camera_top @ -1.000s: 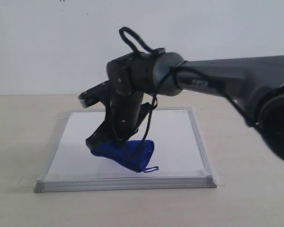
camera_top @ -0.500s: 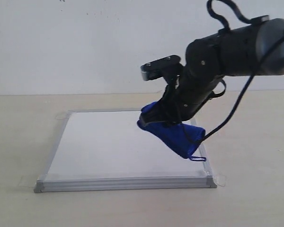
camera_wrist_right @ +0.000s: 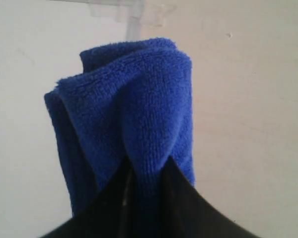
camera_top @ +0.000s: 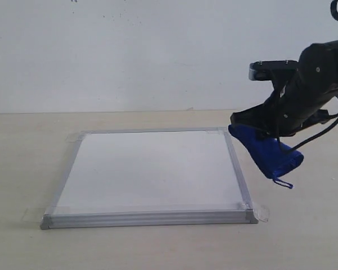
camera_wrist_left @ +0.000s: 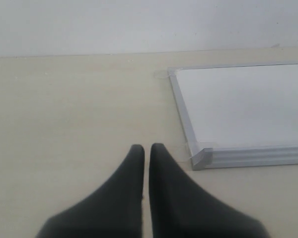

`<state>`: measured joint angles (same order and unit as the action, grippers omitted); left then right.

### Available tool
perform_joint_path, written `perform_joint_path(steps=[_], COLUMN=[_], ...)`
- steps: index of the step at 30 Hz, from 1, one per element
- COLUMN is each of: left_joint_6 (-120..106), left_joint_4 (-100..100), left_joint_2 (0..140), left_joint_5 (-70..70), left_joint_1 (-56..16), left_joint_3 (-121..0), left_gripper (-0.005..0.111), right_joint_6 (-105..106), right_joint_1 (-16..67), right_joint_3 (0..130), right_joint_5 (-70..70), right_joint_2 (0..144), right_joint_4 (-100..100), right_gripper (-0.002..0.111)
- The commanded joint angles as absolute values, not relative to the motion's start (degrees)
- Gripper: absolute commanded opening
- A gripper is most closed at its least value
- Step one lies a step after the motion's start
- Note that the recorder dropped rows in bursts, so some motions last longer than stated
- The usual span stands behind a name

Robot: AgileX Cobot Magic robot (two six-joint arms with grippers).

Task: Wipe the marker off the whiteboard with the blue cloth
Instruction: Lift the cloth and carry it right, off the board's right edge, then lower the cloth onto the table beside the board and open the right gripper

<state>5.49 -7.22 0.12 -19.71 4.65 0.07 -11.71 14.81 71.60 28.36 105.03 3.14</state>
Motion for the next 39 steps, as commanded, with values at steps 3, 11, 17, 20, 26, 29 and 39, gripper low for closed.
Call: perform_joint_path(steps=[3, 11, 17, 20, 26, 29, 39], left_joint_6=[5.44, 5.44, 5.44, 5.44, 5.44, 5.44, 5.44], left_joint_4=[-6.79, -6.79, -6.79, -6.79, -6.79, -6.79, -6.79], left_joint_2=[0.0, 0.0, 0.0, 0.0, 0.0, 0.0, 0.0], left_joint_5=[-19.39, -19.39, -19.39, -19.39, -19.39, -19.39, -19.39], left_joint_1=[4.36, 4.36, 4.36, 4.36, 4.36, 4.36, 4.36], left_joint_3=[0.0, 0.0, 0.0, 0.0, 0.0, 0.0, 0.0], left_gripper=[0.004, 0.004, 0.004, 0.004, 0.004, 0.004, 0.004], right_joint_6=[-21.57, -23.0, -23.41, -23.7, -23.48, -23.62, -25.4], right_joint_1=[13.71, 13.71, 12.16, 11.51, 11.24, 11.24, 11.24], right_joint_3=[66.63, 66.96, 69.31, 69.31, 69.31, 69.31, 69.31], right_joint_5=[18.42, 10.45, 11.39, 11.43, 11.43, 11.6, 12.38], right_joint_2=[108.08, 112.69, 115.04, 115.94, 117.31, 117.57, 117.57], right_joint_4=[3.51, 3.51, 3.51, 3.51, 3.51, 3.51, 2.15], right_gripper=[0.0, 0.0, 0.0, 0.0, 0.0, 0.0, 0.013])
